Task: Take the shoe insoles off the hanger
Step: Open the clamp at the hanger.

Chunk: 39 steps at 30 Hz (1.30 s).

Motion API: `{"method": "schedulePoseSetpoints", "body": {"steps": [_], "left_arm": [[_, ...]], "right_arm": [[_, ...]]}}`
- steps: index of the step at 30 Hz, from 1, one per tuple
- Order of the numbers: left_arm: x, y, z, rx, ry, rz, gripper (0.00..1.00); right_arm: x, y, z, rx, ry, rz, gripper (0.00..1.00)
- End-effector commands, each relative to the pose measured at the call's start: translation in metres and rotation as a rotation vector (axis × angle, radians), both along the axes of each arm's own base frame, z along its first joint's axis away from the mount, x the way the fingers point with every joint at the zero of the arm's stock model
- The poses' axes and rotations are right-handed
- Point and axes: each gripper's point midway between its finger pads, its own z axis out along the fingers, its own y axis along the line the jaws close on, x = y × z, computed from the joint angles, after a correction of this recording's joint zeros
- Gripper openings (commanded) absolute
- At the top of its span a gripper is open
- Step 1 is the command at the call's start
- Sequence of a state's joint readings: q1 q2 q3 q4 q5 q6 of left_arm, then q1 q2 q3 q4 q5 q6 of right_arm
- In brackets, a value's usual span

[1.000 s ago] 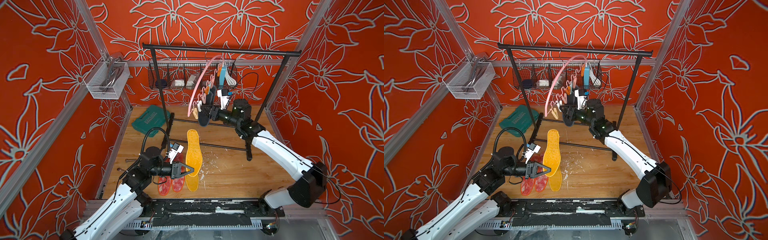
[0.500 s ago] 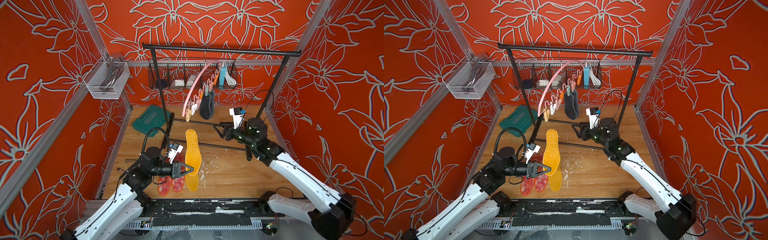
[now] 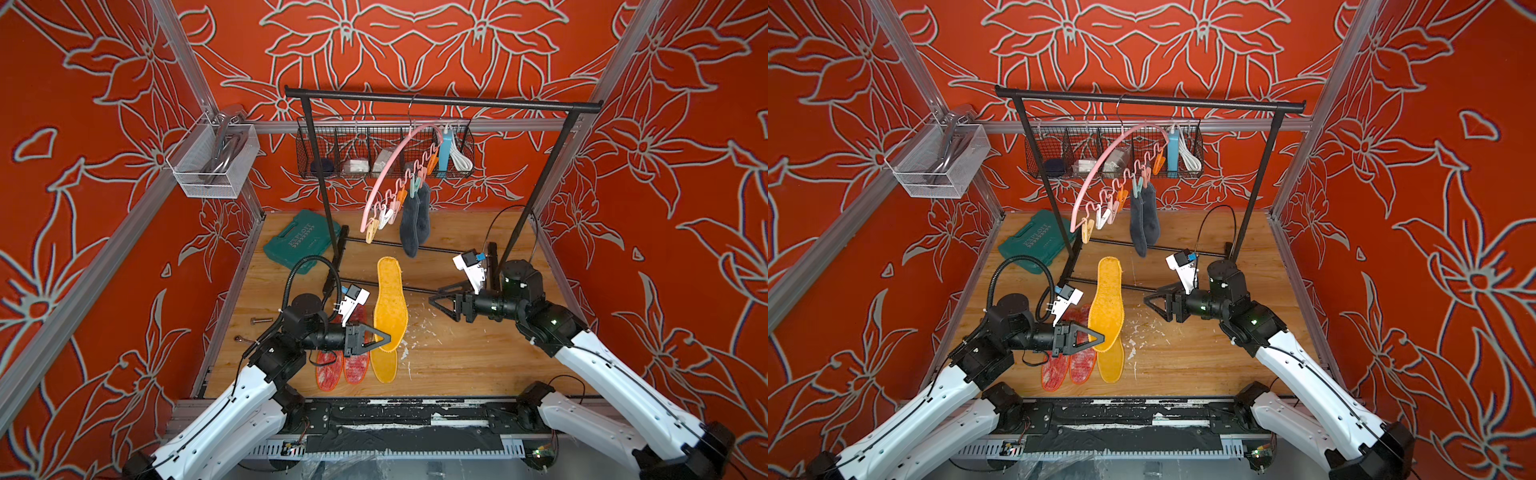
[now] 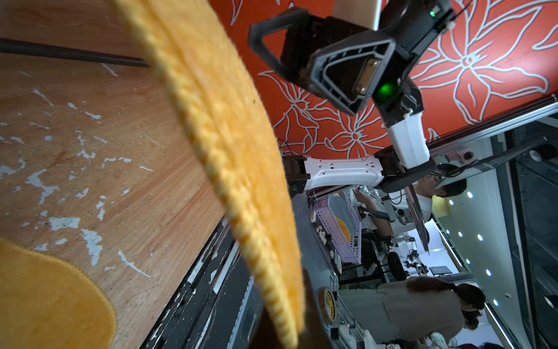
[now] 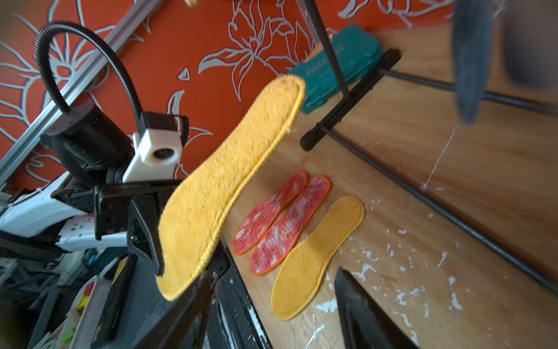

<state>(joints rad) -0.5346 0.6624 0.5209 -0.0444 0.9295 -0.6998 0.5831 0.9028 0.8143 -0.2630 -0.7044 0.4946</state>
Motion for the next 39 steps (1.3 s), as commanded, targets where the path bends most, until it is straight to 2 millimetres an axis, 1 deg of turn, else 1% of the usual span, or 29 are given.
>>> {"method": "schedulePoseSetpoints", "body": {"steps": [1, 4, 8, 12, 16, 20, 24, 28, 30, 33, 35, 39], "left_arm": [[-0.013, -0.004, 0.013, -0.052, -0.073, -0.059, 0.00], [-0.017, -0.008, 0.011, -0.056, -0.068, -0.083, 0.00], [-0.017, -0.015, 0.010, -0.055, -0.083, -0.086, 0.00], [-0.014, -0.024, 0.008, -0.063, -0.099, -0.089, 0.00], [-0.013, -0.031, 0.002, -0.067, -0.120, -0.095, 0.00], [-0.002, -0.031, -0.006, -0.059, -0.176, -0.027, 0.00], [0.000, -0.031, -0.009, -0.056, -0.223, -0.011, 0.00], [0.002, -0.036, -0.019, -0.028, -0.242, -0.018, 0.00], [0.002, -0.038, -0.024, -0.014, -0.232, -0.028, 0.00], [0.003, -0.042, -0.033, 0.006, -0.225, -0.036, 0.00], [0.007, -0.042, -0.040, 0.020, -0.221, -0.023, 0.00], [0.011, -0.040, -0.050, 0.063, -0.228, -0.001, 0.00]], "right_arm": [[-0.023, 0.010, 0.017, 0.116, 0.073, 0.127, 0.71], [-0.031, 0.020, 0.027, 0.225, 0.137, 0.211, 0.72], [-0.026, 0.028, 0.020, 0.237, 0.186, 0.201, 0.72], [-0.026, 0.037, 0.024, 0.275, 0.178, 0.213, 0.73], [-0.029, 0.048, 0.021, 0.298, 0.180, 0.200, 0.73], [-0.034, 0.062, 0.010, 0.288, 0.203, 0.207, 0.71], [-0.040, 0.070, 0.003, 0.290, 0.184, 0.220, 0.67], [-0.045, 0.076, -0.003, 0.273, 0.164, 0.221, 0.55], [-0.041, 0.075, -0.007, 0.263, 0.159, 0.192, 0.50], [-0.035, 0.068, -0.022, 0.232, 0.140, 0.119, 0.39], [-0.030, 0.062, -0.036, 0.188, 0.139, 0.066, 0.29], [-0.027, 0.052, -0.060, 0.116, 0.155, 0.008, 0.18]]}}
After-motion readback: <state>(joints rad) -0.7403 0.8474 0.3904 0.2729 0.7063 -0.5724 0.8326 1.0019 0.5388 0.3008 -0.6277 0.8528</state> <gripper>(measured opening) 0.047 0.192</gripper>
